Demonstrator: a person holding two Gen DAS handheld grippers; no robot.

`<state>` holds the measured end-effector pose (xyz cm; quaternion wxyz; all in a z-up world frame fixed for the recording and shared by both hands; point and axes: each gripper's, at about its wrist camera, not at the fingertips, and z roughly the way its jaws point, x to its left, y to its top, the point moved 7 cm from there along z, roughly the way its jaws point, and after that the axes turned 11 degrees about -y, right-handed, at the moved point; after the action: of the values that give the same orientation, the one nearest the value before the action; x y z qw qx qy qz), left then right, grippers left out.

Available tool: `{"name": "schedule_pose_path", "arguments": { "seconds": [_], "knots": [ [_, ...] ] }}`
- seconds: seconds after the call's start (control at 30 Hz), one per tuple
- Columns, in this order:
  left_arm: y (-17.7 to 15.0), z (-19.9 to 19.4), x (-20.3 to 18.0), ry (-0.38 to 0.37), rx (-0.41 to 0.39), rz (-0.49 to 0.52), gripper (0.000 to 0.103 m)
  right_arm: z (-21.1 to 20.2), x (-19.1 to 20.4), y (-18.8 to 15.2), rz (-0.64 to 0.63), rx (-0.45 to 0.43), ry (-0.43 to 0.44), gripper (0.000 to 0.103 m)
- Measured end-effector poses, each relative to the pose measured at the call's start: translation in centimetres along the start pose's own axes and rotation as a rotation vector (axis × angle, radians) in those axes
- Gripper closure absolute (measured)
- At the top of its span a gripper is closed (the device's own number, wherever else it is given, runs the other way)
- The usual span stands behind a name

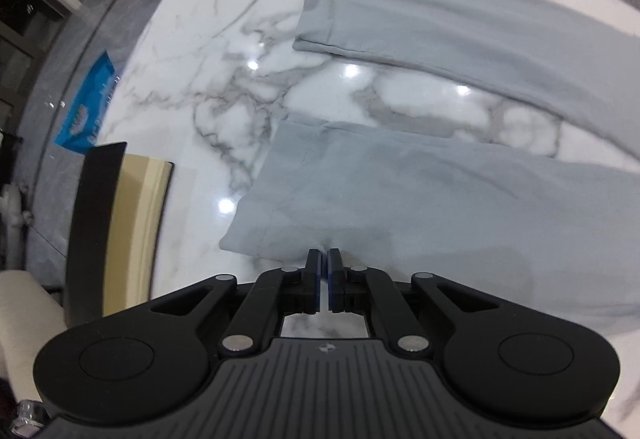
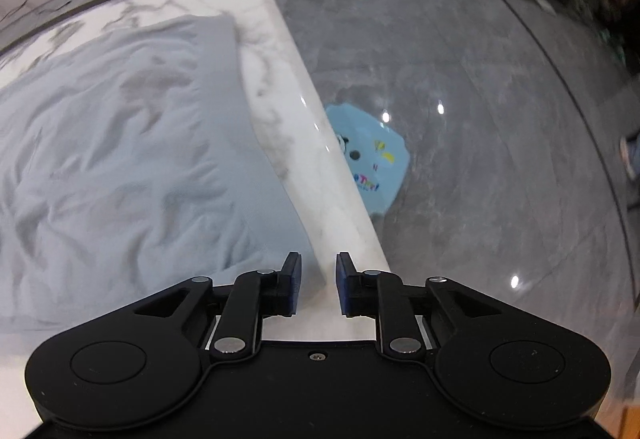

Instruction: Fold clothes

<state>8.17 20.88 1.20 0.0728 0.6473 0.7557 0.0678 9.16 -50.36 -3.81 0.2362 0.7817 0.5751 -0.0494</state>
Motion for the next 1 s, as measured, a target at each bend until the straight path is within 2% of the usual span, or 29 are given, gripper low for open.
{"name": "schedule_pose_path", "arguments": {
  "seconds": [0.13, 0.23, 0.37, 0.47, 0.73, 1.0],
  "knots": [
    [0.6, -1.7, -1.5, -0.048, -0.054, 0.042, 0.087, -2.3, 0.5, -0.9, -0.058, -0.049, 0.062, 0.080],
    [0.8, -2.3, -3.3, -0.090, -0.056, 0.080, 0.086, -3.7, 1.2, -1.5, -0.087, -0.062, 0.100, 0.080],
    [0.6, -2.0, -5.8, -0.123, -0.041, 0.156, 0.086, -4.4, 4.3, -1.9, -0.149, -0.096, 0.171, 0.080],
    [0.5, -1.5, -7.2, -0.132, -0.026, 0.199, 0.086, -4.9, 8.4, -2.1, -0.225, -0.110, 0.224, 0.080],
    [1.0, 0.8, -8.0, -0.148, -0.007, 0.229, 0.086, -5.3, 15.3, -0.9, -0.303, -0.124, 0.336, 0.080],
    [1.9, 2.9, -8.3, -0.189, -0.026, 0.247, 0.086, -4.6, 19.6, 0.7, -0.354, -0.103, 0.342, 0.080]
  ]
}}
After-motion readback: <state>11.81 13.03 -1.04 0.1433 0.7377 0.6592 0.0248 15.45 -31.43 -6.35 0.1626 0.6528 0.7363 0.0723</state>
